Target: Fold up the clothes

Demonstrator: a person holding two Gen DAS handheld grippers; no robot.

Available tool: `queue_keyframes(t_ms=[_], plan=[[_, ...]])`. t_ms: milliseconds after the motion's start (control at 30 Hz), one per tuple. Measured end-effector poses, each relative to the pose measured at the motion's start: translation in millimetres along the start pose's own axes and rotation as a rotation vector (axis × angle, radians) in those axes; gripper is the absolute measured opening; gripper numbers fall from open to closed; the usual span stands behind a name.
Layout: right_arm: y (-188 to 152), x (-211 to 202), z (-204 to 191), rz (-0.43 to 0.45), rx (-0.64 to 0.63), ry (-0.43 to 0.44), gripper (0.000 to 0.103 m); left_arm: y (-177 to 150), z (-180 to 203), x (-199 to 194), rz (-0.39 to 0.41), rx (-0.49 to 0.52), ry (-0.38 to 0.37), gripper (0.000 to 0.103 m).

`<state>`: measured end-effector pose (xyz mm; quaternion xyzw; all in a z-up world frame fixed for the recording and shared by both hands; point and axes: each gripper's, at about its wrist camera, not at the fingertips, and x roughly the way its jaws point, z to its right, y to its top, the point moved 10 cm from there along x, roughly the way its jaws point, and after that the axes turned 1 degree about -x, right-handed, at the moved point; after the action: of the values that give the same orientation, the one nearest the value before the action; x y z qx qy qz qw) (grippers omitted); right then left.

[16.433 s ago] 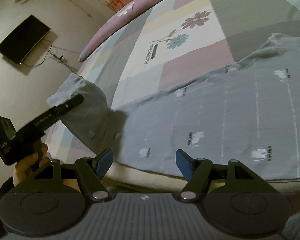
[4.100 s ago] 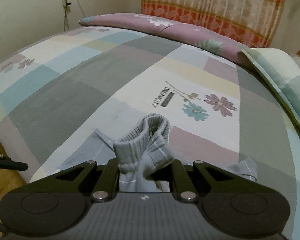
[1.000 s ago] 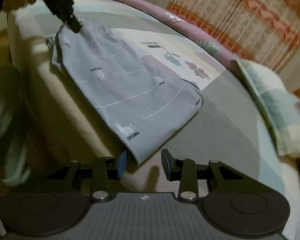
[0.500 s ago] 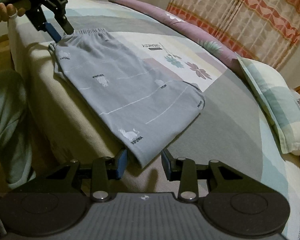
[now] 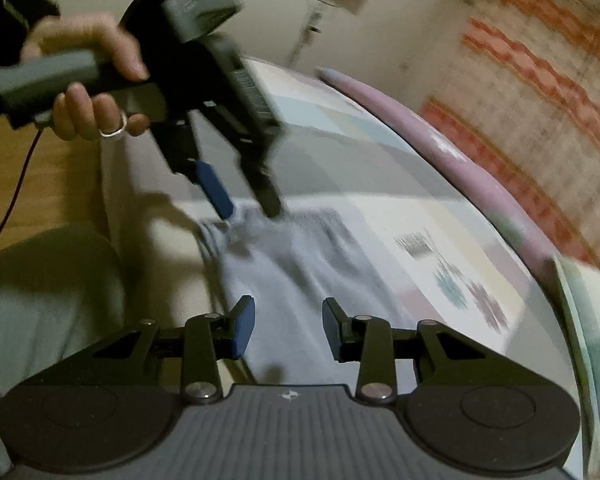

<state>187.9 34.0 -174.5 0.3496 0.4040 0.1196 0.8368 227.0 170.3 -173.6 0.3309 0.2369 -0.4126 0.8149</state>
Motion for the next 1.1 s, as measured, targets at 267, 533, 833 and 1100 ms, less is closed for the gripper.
queue_keyframes(t_ms=[267,533,833,1100], plan=[[-5,43,-28,-0.079,-0.109,0.007,0.007,-12,2,-6,-0.032,-0.016,-0.040,0.063],[9,19,10,-0.013,0.120,0.017,0.005,-20,15,9,-0.066,-0.073,-0.146,0.064],[11,5,18,0.034,0.216,0.019,0.005,-13,21,41,-0.059,-0.162,-0.182,0.065],[9,2,41,0.055,0.339,0.028,0.004,-14,34,42,-0.051,-0.165,-0.251,0.071]])
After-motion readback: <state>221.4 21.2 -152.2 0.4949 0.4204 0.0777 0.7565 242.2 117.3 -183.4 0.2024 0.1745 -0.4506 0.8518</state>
